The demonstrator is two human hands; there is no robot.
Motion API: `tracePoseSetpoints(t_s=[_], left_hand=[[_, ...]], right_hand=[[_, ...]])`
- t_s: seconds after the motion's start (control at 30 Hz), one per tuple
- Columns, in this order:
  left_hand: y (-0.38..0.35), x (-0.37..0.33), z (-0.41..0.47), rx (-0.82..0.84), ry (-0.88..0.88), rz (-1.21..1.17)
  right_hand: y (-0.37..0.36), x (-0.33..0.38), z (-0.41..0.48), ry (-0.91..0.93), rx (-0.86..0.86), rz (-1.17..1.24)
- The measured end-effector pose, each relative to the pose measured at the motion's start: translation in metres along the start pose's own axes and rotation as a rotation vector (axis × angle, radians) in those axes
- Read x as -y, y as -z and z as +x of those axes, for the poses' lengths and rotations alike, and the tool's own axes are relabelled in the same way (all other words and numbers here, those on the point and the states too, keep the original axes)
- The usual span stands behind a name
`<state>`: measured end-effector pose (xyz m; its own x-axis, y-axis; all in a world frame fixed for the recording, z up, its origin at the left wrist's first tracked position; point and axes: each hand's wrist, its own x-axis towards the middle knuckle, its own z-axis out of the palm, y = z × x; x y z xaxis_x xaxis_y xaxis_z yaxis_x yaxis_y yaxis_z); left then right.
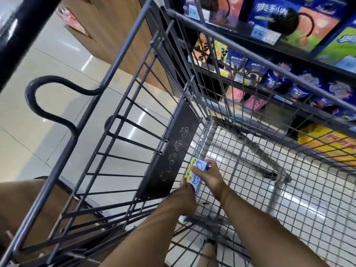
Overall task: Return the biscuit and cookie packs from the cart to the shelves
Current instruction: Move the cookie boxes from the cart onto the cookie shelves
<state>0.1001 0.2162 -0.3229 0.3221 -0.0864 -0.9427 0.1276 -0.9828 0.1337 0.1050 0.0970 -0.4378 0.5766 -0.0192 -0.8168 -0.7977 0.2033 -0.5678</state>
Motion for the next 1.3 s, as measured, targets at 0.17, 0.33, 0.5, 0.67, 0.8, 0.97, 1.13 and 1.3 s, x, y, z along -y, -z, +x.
tracePoseSetpoints(t_s=[0.17, 0.33, 0.5, 0.67, 0.8, 0.97, 1.13, 1.3], left_hand=[[-0.002, 0.009, 0.004, 0.004, -0.073, 0.007], [-0.003, 0.016, 0.001, -0.066, -0.180, -0.064], [0.008, -0.019, -0.024, -0.211, -0.186, -0.356], [0.049, -0.088, -0.092, -0.178, -0.302, -0.857], [0.085, -0.152, -0.167, 0.002, -0.480, -0.929], [0.118, -0.223, -0.249, 0.060, -0.634, -0.920], [0.145, -0.299, -0.311, -0.108, -0.739, -0.979], [0.161, -0.365, -0.359, -0.197, -0.842, -1.236]], right_hand=[[0.001, -0.027, -0.009, -0.028, 0.027, 0.141], [0.014, -0.020, -0.023, -0.080, 0.044, 0.057], [0.074, 0.033, -0.071, -0.136, 0.123, -0.086], [0.132, 0.135, -0.164, -0.114, 0.255, -0.278], [0.166, 0.218, -0.250, 0.013, 0.303, -0.344], [0.206, 0.288, -0.340, 0.182, 0.271, -0.320], [0.251, 0.311, -0.413, 0.214, 0.130, -0.216], [0.324, 0.316, -0.470, 0.225, -0.011, -0.087]])
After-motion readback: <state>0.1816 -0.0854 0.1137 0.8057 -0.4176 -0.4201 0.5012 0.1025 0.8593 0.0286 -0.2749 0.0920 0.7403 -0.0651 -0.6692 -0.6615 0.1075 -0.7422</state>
